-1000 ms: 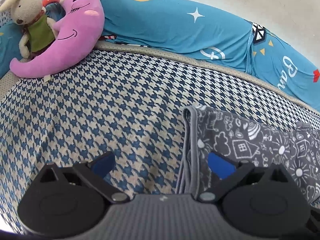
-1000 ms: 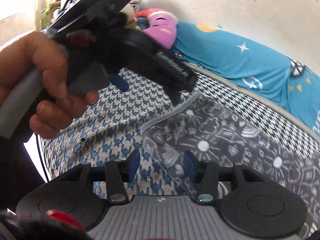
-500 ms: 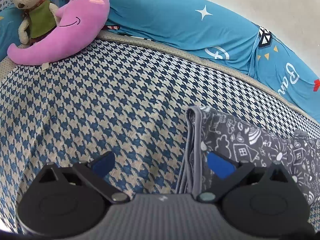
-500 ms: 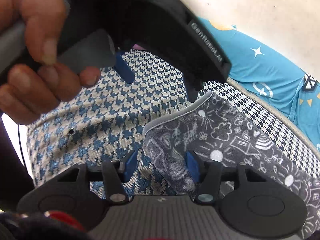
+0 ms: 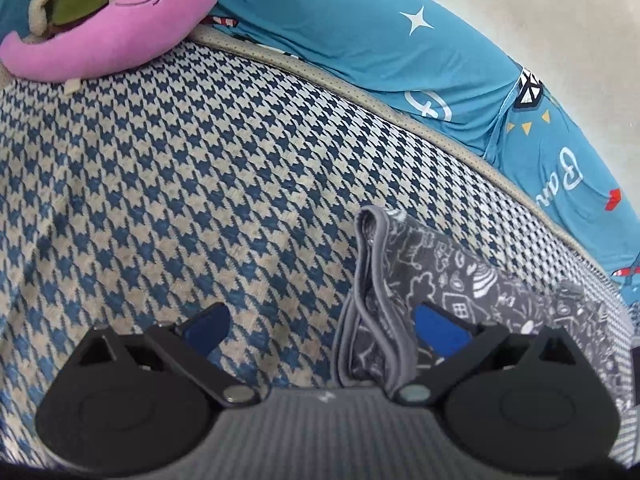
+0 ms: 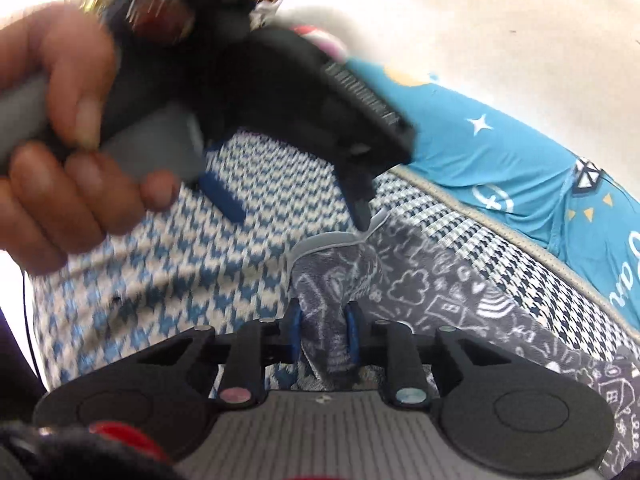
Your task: Fold clothes
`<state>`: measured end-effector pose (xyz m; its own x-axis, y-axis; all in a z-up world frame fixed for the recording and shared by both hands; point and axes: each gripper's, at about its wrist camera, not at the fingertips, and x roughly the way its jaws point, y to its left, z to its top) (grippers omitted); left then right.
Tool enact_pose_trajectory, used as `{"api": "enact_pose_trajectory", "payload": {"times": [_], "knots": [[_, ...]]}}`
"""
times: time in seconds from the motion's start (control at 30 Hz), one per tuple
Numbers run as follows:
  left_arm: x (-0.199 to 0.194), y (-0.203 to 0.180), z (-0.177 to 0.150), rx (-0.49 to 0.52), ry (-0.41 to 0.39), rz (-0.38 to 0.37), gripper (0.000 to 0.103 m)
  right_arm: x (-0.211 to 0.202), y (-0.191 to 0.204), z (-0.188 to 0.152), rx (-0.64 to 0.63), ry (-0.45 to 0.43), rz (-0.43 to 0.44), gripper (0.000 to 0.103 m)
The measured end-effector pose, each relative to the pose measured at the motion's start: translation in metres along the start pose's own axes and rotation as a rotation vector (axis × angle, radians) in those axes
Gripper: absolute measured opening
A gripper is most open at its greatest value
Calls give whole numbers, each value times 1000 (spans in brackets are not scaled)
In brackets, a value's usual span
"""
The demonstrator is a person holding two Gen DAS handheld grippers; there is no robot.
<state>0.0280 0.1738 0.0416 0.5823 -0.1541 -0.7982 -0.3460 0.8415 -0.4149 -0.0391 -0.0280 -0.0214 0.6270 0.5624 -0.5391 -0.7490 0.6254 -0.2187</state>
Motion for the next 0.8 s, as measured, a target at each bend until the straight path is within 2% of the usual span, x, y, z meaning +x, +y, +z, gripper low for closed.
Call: {"api": "enact_pose_trajectory", "payload": {"times": [0.17, 0.4, 0.5, 0.7, 0.73, 0.77, 0.8], "knots": [[3, 5, 1, -72, 26, -96, 103, -12, -15, 8, 82, -36, 36, 21], [19, -6, -2, -94, 93, -188, 103, -25, -22, 10, 117, -58, 53, 21], [27, -13, -4, -87, 116, -216, 103, -27, -23, 10, 111, -57, 62, 21], [35, -25, -4, -54, 105, -272, 102, -30, -25, 9, 99, -56, 82, 21], [36, -27, -4, -49, 103, -284, 96, -31, -25, 9, 98, -55, 85, 21], [37, -28, -4, -44, 104, -290, 85, -31, -25, 9, 95, -55, 87, 21], [39, -30, -4, -43, 109, -287, 79, -32, -24, 7, 87, -52, 82, 21]]}}
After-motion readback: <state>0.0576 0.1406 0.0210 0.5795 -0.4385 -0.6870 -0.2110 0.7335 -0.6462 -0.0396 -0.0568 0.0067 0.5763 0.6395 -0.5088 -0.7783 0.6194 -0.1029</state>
